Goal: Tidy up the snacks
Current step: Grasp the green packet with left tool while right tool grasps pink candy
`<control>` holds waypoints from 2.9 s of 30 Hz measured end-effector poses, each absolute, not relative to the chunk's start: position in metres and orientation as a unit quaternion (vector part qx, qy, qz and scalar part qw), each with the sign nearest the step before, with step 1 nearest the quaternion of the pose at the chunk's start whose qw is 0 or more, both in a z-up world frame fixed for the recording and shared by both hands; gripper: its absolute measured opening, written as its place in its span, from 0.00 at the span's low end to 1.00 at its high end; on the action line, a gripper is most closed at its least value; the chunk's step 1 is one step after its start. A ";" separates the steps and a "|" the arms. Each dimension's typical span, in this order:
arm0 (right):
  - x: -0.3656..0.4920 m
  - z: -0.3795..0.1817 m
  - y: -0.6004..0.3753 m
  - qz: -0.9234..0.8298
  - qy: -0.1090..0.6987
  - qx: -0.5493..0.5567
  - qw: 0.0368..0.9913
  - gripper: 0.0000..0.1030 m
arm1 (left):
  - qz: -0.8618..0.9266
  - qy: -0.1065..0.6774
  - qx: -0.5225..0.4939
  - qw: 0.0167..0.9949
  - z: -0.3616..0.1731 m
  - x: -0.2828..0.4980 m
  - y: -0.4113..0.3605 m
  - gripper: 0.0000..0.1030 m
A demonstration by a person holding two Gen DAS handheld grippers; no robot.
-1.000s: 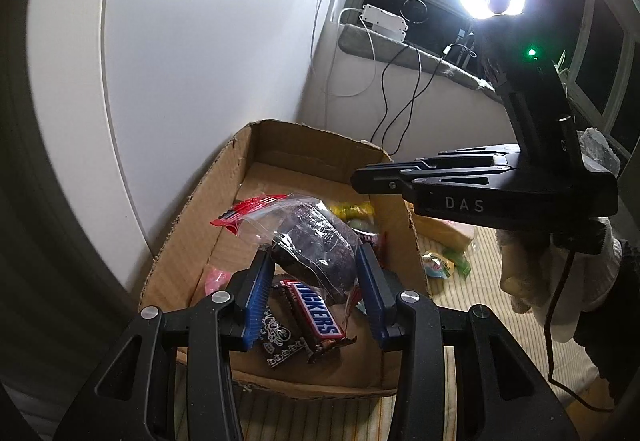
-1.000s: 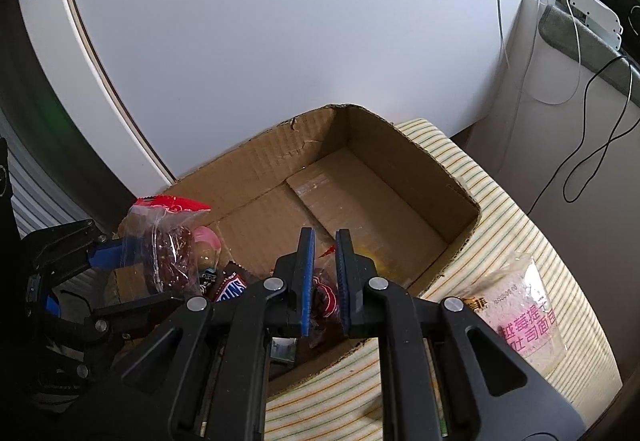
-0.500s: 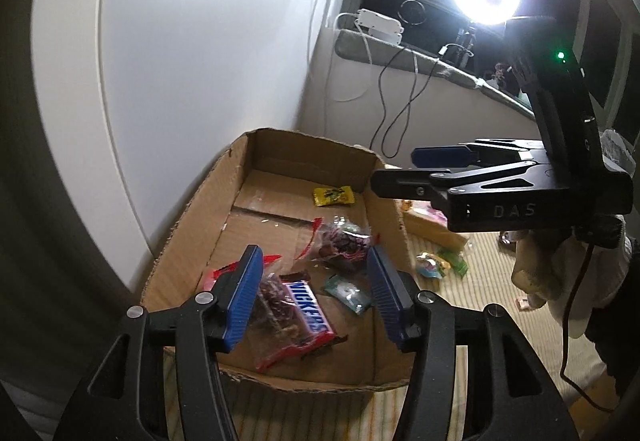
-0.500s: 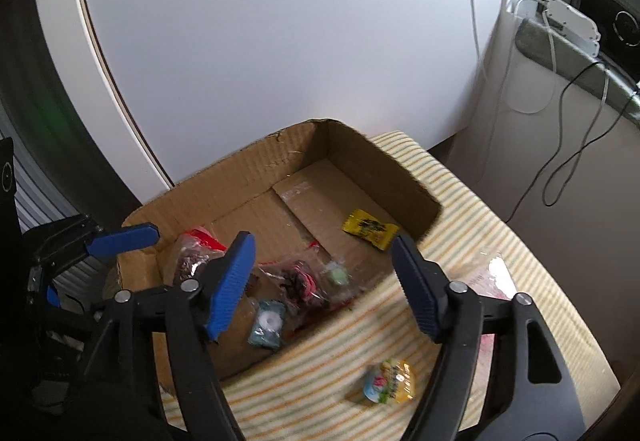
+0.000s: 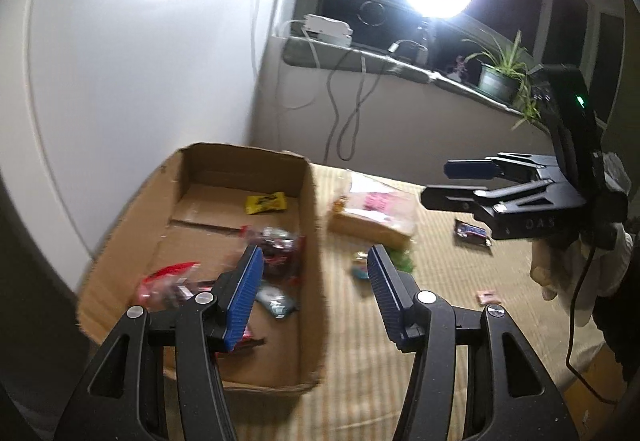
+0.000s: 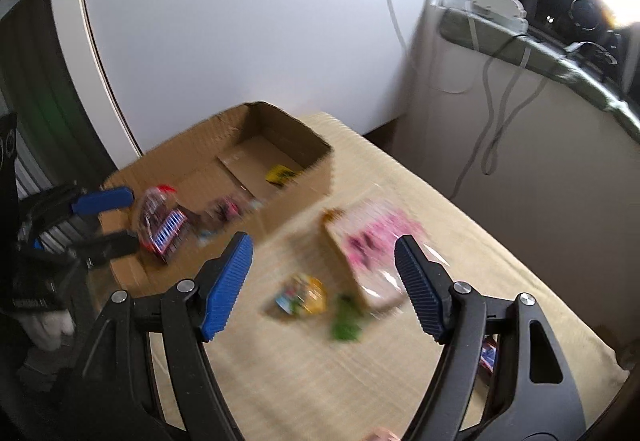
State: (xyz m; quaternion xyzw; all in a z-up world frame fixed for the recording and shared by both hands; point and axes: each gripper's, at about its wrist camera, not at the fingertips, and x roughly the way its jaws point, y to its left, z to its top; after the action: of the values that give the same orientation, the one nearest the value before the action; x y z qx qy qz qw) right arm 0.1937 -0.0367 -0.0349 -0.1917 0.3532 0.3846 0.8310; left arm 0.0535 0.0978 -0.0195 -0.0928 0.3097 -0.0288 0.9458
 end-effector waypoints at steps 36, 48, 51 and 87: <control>0.172 -0.129 -0.174 0.377 0.452 -0.238 0.773 0.45 | -0.090 0.441 -0.059 0.891 -0.091 0.151 -0.022 0.42; 0.168 -0.131 -0.173 0.392 0.447 -0.241 0.767 0.34 | -0.063 0.453 -0.040 0.888 -0.098 0.175 -0.033 0.43; 0.169 -0.131 -0.174 0.396 0.449 -0.240 0.764 0.29 | -0.061 0.453 -0.015 0.890 -0.100 0.177 -0.038 0.42; 0.157 -0.093 -0.185 0.364 0.425 -0.221 0.799 0.19 | -0.104 0.391 -0.026 0.914 -0.057 0.099 -0.012 0.19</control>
State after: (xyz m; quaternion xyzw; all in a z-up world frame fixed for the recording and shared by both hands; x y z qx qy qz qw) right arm 0.1568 -0.1848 -0.0926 -0.2215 0.4247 0.3641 0.7987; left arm 0.0994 -0.0117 -0.0574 -0.0262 0.3906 -0.1038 0.9143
